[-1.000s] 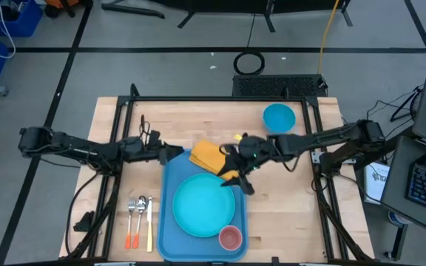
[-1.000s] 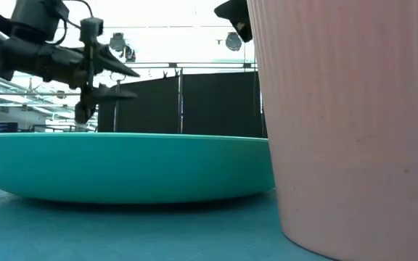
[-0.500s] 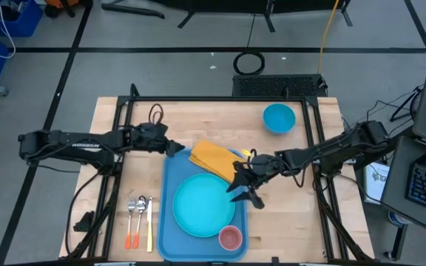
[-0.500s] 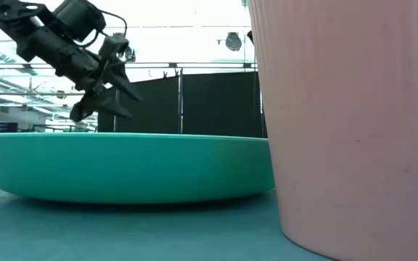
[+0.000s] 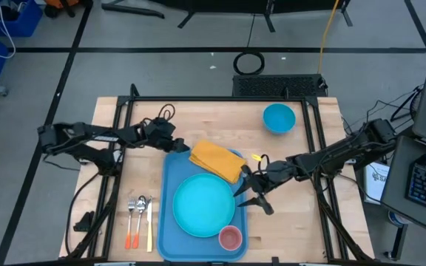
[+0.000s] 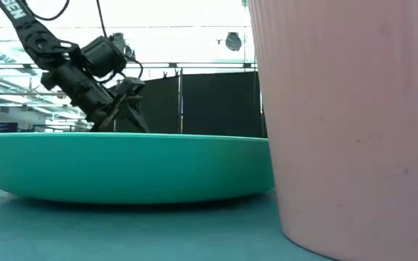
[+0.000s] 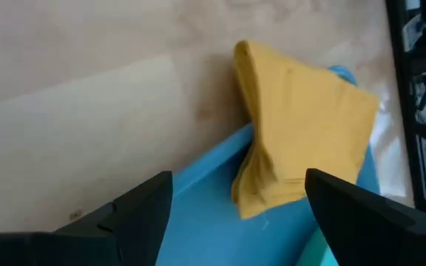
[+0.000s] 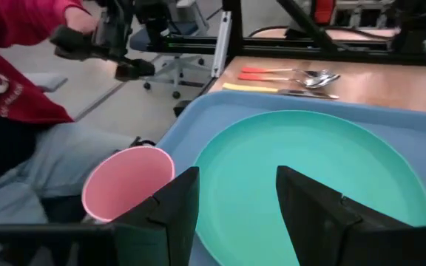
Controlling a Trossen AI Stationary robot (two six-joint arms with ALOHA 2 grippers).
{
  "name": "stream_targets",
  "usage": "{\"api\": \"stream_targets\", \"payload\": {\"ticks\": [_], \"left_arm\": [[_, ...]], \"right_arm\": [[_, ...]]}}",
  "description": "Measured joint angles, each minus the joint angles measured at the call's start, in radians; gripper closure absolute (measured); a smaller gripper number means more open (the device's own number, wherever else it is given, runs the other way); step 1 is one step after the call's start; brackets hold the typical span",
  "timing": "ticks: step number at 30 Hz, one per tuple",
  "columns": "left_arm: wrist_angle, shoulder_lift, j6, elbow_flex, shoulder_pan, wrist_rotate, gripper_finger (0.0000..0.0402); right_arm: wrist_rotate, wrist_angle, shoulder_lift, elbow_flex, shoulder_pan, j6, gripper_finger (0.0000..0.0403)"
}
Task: Set up tray
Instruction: Put the yellow napkin to the left of the blue plate on the blue serving tray
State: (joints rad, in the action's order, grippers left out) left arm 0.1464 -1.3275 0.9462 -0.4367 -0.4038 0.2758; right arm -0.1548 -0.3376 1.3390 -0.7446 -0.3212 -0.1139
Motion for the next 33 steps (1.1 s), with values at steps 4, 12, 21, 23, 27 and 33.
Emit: {"api": "stream_targets", "payload": {"ticks": [4,12,21,23,27,33], "left_arm": [[0.095,-0.076,0.018,-0.002,-0.014,0.014,0.0087],[0.086,-0.194,-0.027,-0.100,-0.029,0.047,0.0087],[0.035,-0.337,-0.068,-0.216,-0.007,0.120,0.0087],[0.036,-0.350,-0.068,-0.221,-0.009,0.140,0.0087],[0.043,-0.354,-0.072,-0.222,-0.014,0.148,0.0087],[0.047,-0.343,-0.083,-0.220,-0.013,0.142,0.0108]], "right_arm": [[0.028,0.006,-0.006,0.008,-0.019,0.003,0.0232],[0.028,-0.002,-0.006,0.008,-0.022,0.003,0.0232],[0.026,0.006,-0.006,0.007,-0.022,0.003,0.0232],[0.025,0.011,-0.006,0.007,-0.022,0.003,0.0232],[0.025,0.021,-0.006,0.007,-0.022,0.003,0.0232],[0.027,0.008,-0.006,0.028,-0.023,0.003,0.0232]]}}
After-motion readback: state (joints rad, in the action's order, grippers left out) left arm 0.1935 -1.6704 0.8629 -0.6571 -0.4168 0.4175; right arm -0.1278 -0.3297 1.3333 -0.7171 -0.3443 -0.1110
